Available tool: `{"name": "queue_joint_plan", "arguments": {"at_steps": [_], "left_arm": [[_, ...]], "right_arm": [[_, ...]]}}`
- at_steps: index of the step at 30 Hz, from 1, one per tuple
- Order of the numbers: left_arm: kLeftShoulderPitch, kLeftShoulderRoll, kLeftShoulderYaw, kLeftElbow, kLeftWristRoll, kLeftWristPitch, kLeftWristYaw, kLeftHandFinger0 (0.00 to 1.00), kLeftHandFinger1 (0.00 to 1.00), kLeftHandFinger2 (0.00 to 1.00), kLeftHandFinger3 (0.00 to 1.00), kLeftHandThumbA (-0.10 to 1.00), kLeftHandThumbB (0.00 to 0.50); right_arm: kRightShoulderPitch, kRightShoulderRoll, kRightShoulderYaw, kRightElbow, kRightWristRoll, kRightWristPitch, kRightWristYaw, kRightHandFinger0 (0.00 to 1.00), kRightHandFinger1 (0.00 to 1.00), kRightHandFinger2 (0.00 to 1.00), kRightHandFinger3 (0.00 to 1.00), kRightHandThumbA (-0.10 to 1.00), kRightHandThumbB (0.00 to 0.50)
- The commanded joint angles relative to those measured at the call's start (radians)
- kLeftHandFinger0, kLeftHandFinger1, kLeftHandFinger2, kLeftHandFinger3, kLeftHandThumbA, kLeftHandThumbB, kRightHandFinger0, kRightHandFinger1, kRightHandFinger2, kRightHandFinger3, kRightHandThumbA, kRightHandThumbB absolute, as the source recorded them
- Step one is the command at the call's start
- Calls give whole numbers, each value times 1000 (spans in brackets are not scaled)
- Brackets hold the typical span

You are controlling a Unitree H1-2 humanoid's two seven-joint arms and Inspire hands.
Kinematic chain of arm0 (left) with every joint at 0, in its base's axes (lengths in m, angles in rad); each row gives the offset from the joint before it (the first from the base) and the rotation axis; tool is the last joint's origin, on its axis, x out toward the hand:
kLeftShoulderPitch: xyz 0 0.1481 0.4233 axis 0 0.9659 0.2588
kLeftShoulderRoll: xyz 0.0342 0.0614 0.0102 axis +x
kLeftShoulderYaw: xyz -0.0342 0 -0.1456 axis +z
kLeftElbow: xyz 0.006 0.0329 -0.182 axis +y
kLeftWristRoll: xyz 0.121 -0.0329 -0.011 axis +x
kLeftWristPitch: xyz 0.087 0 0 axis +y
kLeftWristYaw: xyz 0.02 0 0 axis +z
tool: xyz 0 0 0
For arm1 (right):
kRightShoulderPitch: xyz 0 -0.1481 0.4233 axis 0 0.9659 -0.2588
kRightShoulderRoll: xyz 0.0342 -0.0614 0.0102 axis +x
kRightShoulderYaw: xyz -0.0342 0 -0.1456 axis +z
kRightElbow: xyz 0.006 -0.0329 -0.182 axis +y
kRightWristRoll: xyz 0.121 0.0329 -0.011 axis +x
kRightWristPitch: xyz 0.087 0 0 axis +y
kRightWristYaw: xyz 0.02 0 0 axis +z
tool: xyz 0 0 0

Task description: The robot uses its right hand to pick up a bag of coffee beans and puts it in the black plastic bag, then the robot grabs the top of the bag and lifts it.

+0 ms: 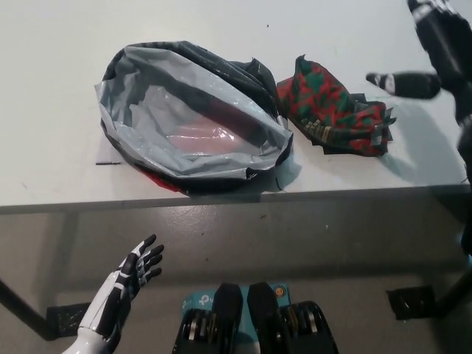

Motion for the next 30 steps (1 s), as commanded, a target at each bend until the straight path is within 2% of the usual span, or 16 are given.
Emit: {"name": "queue_joint_plan", "arguments": {"at_steps": [1, 8, 10, 11, 18, 23, 26, 30], "left_arm": [[-12, 13, 2, -21, 6, -59, -10, 1000, 1000, 1000, 1000, 1000, 126], [-13, 12, 2, -23, 0, -56, -13, 1000, 1000, 1000, 1000, 1000, 104], [-13, 14, -2, -20, 6, -58, -14, 1000, 1000, 1000, 1000, 1000, 107], [-11, 15, -4, -20, 9, -58, -14, 1000, 1000, 1000, 1000, 1000, 107], [-7, 15, -6, -22, 9, -65, -13, 1000, 1000, 1000, 1000, 1000, 107], [-11, 22, -8, -20, 14, -71, -16, 1000, 1000, 1000, 1000, 1000, 121], [-10, 22, -9, -19, 15, -75, -17, 1000, 1000, 1000, 1000, 1000, 130], [-4, 20, -6, -19, 11, -82, -16, 1000, 1000, 1000, 1000, 1000, 138]], "right_arm": [[-218, -12, 83, 190, -44, 192, 207, 1000, 1000, 1000, 1000, 887, 500], [-344, 50, 125, 453, 20, 205, 228, 1000, 1000, 1000, 1000, 901, 500], [-373, 81, 106, 533, 59, 203, 229, 1000, 1000, 1000, 1000, 867, 500], [-390, 91, 110, 571, 65, 197, 241, 1000, 1000, 1000, 1000, 899, 500], [-463, 165, 87, 768, 116, 181, 225, 1000, 1000, 1000, 1000, 882, 500], [-498, 187, 60, 882, 158, 143, 203, 1000, 1000, 1000, 1000, 869, 500], [-522, 192, 79, 947, 151, 125, 200, 1000, 1000, 1000, 1000, 887, 500], [-555, 199, 172, 1049, 73, 96, 160, 1000, 1000, 1000, 1000, 988, 500]]}}
